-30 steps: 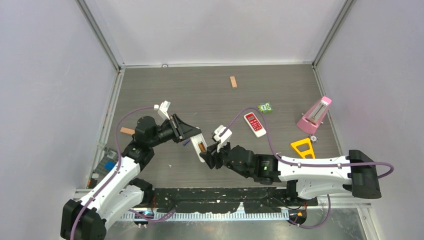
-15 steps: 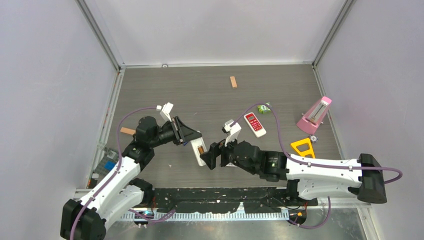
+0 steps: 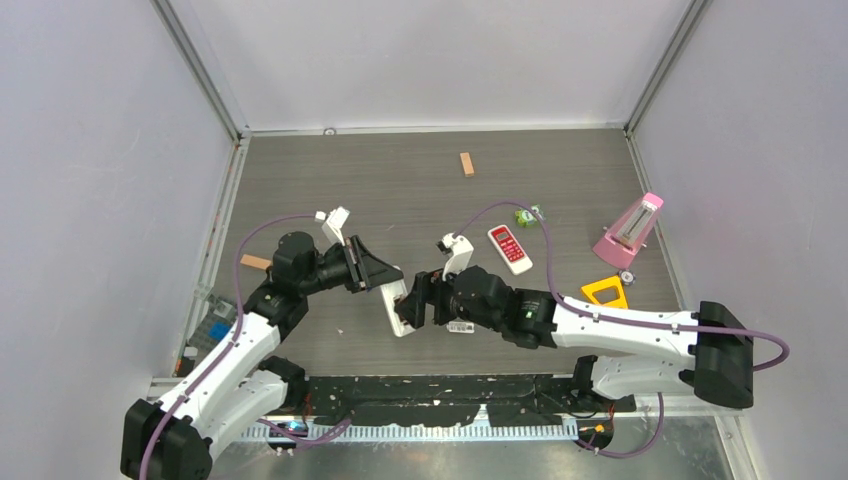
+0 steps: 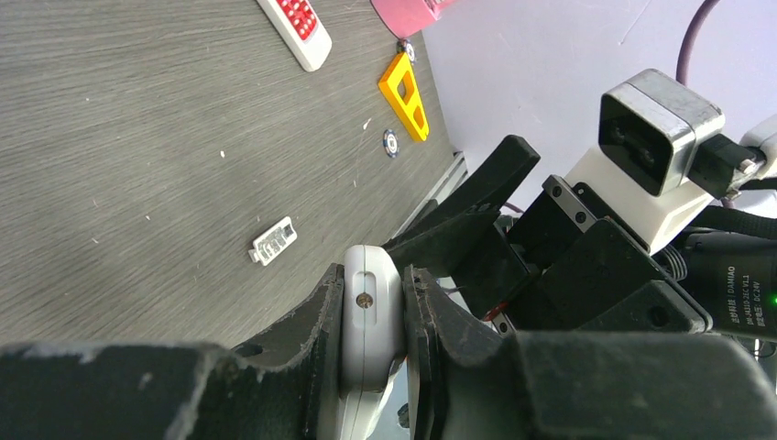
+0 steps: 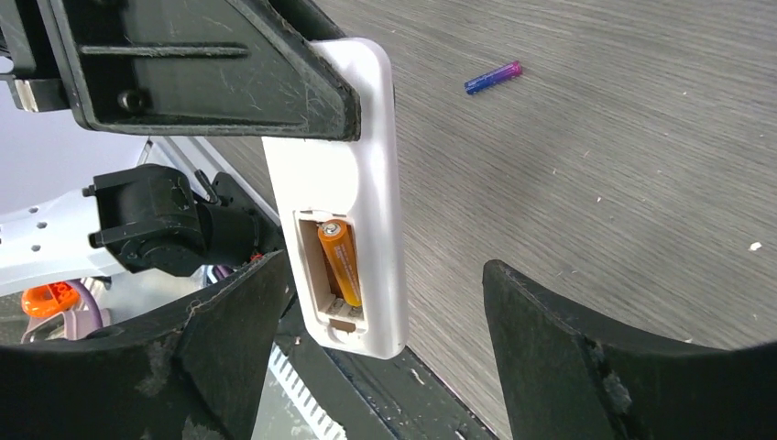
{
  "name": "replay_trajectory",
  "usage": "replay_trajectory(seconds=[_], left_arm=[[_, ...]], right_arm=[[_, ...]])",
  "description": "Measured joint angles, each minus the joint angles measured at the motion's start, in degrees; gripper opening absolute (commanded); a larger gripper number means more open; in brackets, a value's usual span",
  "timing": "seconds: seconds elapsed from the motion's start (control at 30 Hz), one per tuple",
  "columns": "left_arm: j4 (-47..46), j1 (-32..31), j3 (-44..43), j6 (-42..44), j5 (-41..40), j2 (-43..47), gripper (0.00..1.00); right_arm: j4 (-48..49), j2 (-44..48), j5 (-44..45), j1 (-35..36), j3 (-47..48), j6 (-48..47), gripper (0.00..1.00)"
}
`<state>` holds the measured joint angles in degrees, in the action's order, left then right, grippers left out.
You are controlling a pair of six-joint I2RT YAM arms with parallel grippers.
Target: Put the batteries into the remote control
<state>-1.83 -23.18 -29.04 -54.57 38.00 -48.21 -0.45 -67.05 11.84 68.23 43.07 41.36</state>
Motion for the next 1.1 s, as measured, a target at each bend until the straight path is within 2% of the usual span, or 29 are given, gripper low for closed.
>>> replay_trajectory(seconds=[0.33, 0.73, 1.1], left_arm=[[0.04, 0.00, -0.04, 1.05, 0.70, 0.00, 0.00], [0.02, 0.00, -0.09, 1.20, 1.68, 0.09, 0.00], [-0.04, 0.00, -0.11, 1.01, 2.27, 0.11, 0.00]], right_arm=[[4.02, 0.24, -4.09, -3.06, -0.96, 4.37, 0.88], [12.72, 1.07, -11.39, -8.98, -8.33, 12.28, 0.85], [17.81, 0.13, -16.02, -9.97, -9.22, 14.97, 0.80]])
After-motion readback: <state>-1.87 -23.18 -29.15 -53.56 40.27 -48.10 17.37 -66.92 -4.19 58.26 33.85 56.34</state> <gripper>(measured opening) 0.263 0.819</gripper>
